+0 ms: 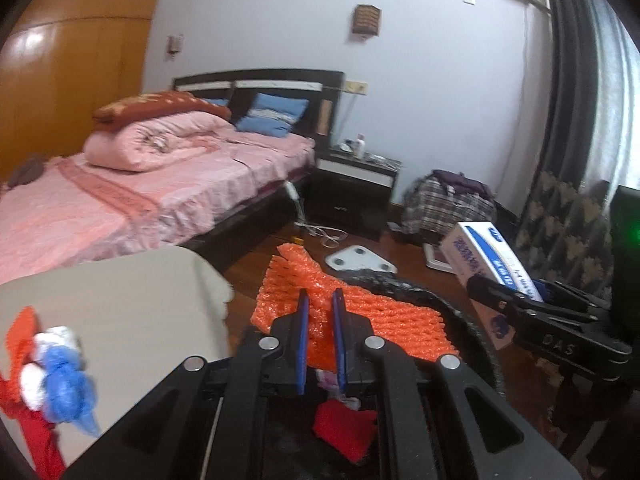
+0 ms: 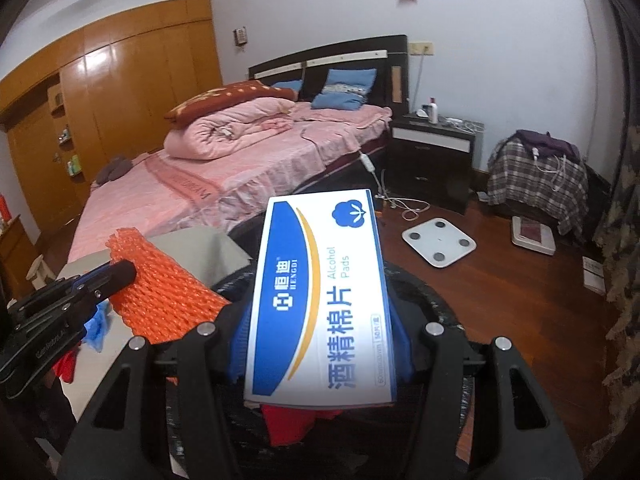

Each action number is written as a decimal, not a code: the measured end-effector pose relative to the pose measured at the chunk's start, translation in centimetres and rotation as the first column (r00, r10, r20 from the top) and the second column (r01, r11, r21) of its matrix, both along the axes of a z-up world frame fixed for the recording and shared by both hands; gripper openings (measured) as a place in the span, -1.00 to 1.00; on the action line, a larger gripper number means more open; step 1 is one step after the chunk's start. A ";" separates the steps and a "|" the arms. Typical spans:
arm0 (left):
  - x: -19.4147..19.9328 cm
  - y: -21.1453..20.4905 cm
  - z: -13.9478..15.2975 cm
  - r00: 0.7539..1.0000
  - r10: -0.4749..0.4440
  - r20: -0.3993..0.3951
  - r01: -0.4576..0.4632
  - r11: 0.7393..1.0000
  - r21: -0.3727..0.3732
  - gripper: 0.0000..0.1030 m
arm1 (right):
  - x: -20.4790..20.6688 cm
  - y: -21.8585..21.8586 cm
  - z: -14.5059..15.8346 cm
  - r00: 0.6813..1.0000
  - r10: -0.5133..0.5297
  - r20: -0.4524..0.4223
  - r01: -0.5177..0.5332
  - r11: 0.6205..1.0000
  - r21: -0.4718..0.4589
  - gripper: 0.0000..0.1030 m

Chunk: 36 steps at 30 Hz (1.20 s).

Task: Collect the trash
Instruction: 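Open both grippers over the black bin to drop the box and mesh pad, then move both grippers back over the pile on the table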

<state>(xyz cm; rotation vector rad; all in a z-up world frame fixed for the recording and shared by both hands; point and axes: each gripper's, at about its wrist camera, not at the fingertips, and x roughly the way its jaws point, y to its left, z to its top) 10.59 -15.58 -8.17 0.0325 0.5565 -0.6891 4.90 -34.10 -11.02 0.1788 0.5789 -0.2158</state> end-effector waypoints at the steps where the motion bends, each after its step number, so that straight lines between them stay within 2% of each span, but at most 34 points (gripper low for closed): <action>1: 0.1 -0.5 -0.2 1.000 -0.015 -0.008 0.015 1.000 0.000 -0.69 | 0.1 -0.2 -0.2 1.000 -0.008 -0.006 0.008 1.000 -0.005 0.08; 2: 0.2 -0.8 -0.3 1.000 -0.022 -0.011 0.022 1.000 -0.003 -0.47 | 0.0 -0.6 -0.4 1.000 -0.022 -0.012 0.022 1.000 -0.013 0.16; 3: 0.4 -1.0 -0.5 0.999 -0.036 -0.023 0.036 0.999 -0.007 -0.34 | 0.0 -0.8 -0.6 0.999 -0.030 -0.016 0.030 0.999 -0.015 0.35; 4: 0.5 -1.1 -0.7 0.999 -0.039 -0.033 0.038 0.999 -0.008 -0.16 | -0.1 -1.1 -0.8 0.999 -0.041 -0.018 0.040 0.999 -0.016 0.40; 6: 0.5 -0.9 -0.9 0.999 -0.026 -0.034 0.026 1.000 -0.002 -0.10 | -0.4 -1.6 -1.0 0.998 -0.054 -0.017 0.054 0.998 -0.022 0.52; 9: 0.7 0.2 -1.2 0.999 0.014 -0.036 -0.014 1.000 0.004 0.15 | -0.7 -1.7 -1.0 0.998 -0.062 -0.005 0.062 0.998 -0.024 0.78; 11: 0.8 1.1 -1.1 0.999 0.043 -0.030 -0.043 0.999 0.008 0.41 | -0.8 -1.8 -1.0 0.998 -0.061 0.001 0.061 0.998 -0.019 0.86; 14: 0.8 3.3 -1.1 0.994 0.104 -0.017 -0.103 0.994 0.024 0.63 | -0.7 -1.2 -1.0 0.999 -0.047 -0.003 0.047 0.999 -0.004 0.89; 19: 0.4 7.5 -1.0 0.980 0.200 0.001 -0.200 0.978 0.050 0.76 | -0.3 0.7 -1.0 1.000 -0.016 -0.008 0.016 1.000 0.017 0.89; 25: -0.5 12.7 -1.2 0.950 0.311 0.026 -0.312 0.947 0.076 0.78 | 0.7 4.2 -1.0 0.998 0.056 -0.017 -0.056 0.998 0.027 0.89; 36: -2.2 21.3 -2.2 0.875 0.481 0.057 -0.484 0.866 0.125 0.78 | 3.3 12.2 -1.1 0.975 0.221 -0.038 -0.220 0.975 0.029 0.89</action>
